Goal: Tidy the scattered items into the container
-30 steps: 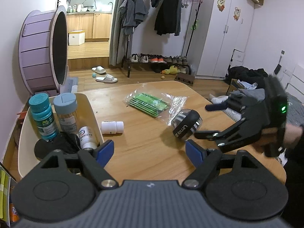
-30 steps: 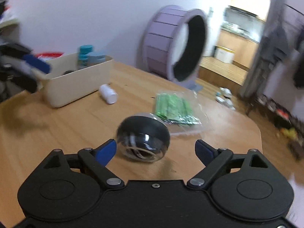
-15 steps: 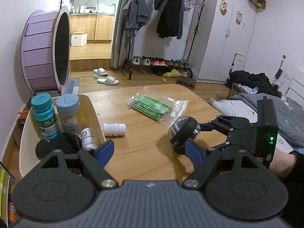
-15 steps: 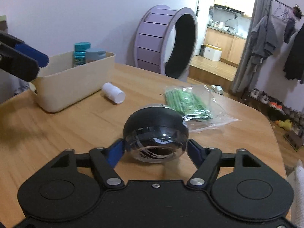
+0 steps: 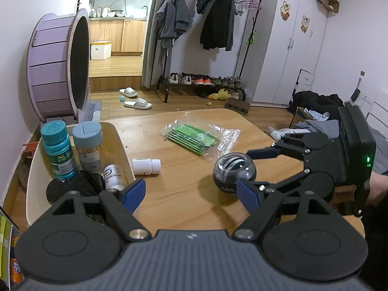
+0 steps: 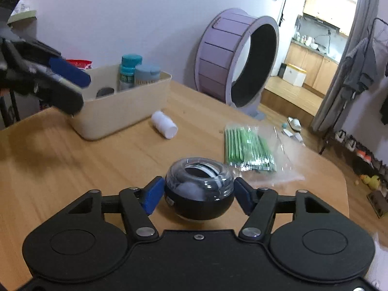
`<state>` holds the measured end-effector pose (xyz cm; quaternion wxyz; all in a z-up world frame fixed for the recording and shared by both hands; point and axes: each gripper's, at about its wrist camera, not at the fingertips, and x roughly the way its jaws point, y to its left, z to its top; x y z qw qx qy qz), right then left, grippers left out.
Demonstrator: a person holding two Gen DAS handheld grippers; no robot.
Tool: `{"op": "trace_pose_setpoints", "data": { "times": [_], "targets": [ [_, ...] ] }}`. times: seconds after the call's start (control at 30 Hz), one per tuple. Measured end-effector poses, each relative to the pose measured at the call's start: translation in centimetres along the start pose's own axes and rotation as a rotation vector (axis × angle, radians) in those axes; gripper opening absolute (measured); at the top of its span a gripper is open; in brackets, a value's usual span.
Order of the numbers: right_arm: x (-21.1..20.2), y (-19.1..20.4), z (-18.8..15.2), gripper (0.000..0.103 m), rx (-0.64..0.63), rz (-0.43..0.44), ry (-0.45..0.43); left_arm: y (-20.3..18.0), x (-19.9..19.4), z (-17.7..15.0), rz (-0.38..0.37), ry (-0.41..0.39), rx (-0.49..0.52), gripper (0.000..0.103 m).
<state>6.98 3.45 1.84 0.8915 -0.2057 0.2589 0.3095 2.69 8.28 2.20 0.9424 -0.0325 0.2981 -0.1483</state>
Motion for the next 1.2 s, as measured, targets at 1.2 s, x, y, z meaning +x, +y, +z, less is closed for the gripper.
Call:
{"op": "trace_pose_setpoints", "data": {
  "times": [1.2],
  "targets": [
    [2.0,-0.7,-0.5,0.071,0.021,-0.021,0.038,0.7,-1.7,-0.1,0.05,-0.036,-0.032,0.081]
  ]
}}
